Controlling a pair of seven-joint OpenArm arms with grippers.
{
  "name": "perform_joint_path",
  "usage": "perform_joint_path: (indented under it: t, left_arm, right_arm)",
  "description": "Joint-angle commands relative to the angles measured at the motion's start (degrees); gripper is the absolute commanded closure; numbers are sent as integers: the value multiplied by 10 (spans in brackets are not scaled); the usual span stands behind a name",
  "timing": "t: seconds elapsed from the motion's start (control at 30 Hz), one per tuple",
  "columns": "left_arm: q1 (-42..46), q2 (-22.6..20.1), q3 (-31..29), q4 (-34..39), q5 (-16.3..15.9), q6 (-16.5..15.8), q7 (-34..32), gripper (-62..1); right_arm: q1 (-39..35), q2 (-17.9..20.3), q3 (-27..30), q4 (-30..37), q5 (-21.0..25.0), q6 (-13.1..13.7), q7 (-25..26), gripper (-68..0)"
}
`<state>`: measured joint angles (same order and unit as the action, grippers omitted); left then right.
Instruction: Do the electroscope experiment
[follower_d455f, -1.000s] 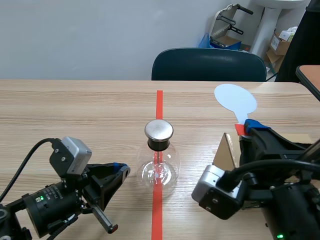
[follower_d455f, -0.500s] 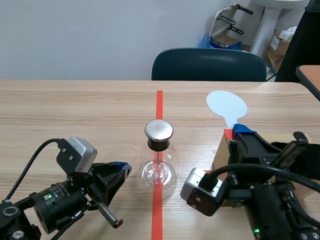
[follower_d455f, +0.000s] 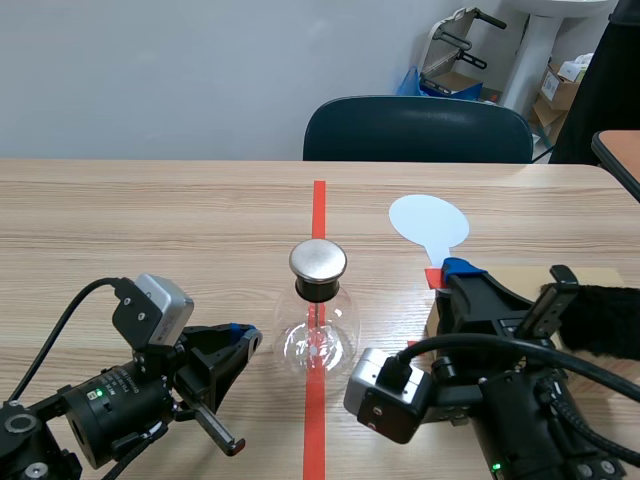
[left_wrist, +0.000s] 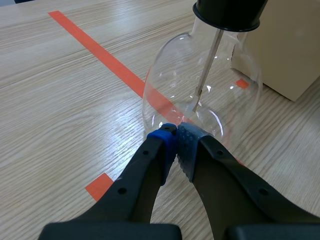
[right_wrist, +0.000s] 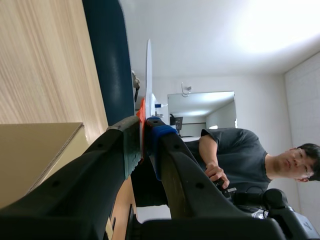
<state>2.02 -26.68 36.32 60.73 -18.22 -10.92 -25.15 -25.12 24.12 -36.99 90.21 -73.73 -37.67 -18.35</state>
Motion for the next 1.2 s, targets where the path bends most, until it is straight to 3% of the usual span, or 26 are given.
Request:
perform_joint_path:
  t: [0.0, 0.17, 1.17]
  left_arm:
    - [-2, 3, -3, 11, -4, -1, -8, -36]
    - [-1, 3, -3, 11, -4, -1, -4, -36]
    - [2, 3, -3, 11, -4, -1, -3, -36]
  right_arm:
    - [7, 0, 2, 9, -5, -3, -4, -15]
    - [7, 0, 2, 9, -5, 13, -10, -15]
    - [7, 0, 3, 9, -5, 13, -15, -15]
